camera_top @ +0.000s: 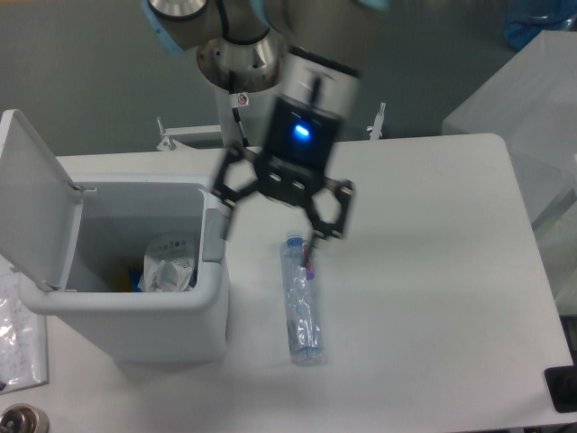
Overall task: Place the trash in the trash can
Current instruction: 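Move the gripper to the clear plastic water bottle and lower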
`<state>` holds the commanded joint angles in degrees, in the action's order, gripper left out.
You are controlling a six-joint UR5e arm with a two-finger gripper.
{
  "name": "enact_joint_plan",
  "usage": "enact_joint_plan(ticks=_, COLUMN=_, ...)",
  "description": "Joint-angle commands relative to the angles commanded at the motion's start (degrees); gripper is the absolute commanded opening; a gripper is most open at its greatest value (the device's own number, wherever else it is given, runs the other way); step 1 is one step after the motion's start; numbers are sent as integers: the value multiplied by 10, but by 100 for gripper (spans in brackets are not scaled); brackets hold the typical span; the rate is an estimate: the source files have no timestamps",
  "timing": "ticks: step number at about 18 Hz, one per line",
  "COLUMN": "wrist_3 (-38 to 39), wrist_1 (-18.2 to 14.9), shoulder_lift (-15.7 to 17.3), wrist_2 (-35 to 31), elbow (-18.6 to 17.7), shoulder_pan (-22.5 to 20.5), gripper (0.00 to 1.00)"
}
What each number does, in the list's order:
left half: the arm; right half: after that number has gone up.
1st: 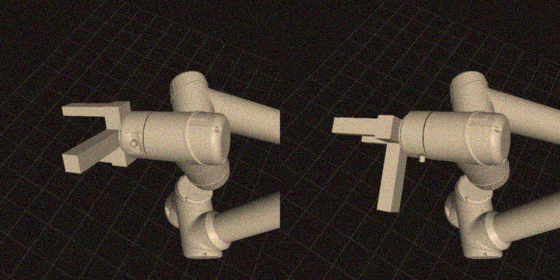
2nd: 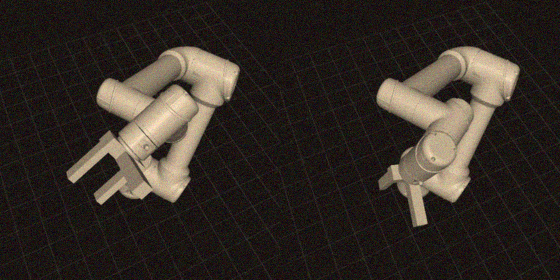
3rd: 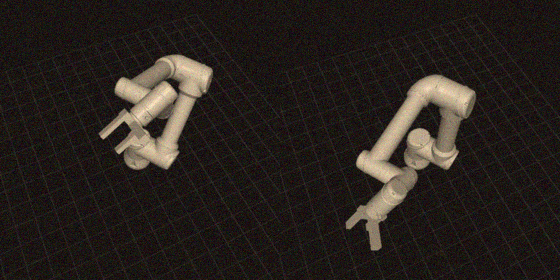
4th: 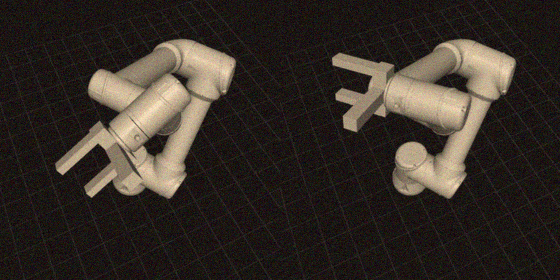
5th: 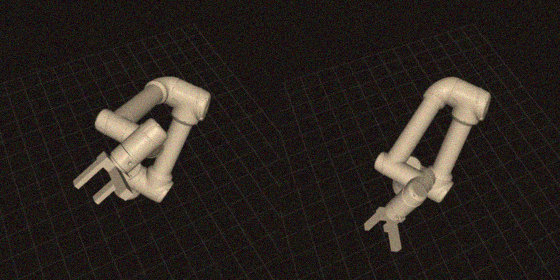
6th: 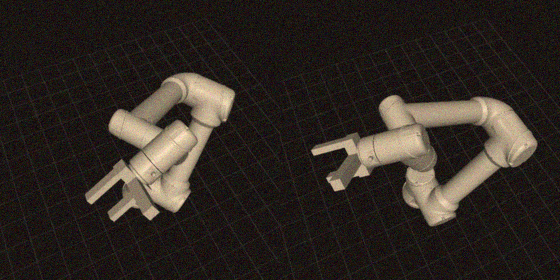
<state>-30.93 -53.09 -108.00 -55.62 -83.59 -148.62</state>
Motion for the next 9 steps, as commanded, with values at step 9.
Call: enact_joint_plan(ticks=9, wrist_3=-2, wrist_1=-8, shoulder_lift=-98, wrist_2=-118, elbow=24, shoulder_pan=-1, gripper=100)
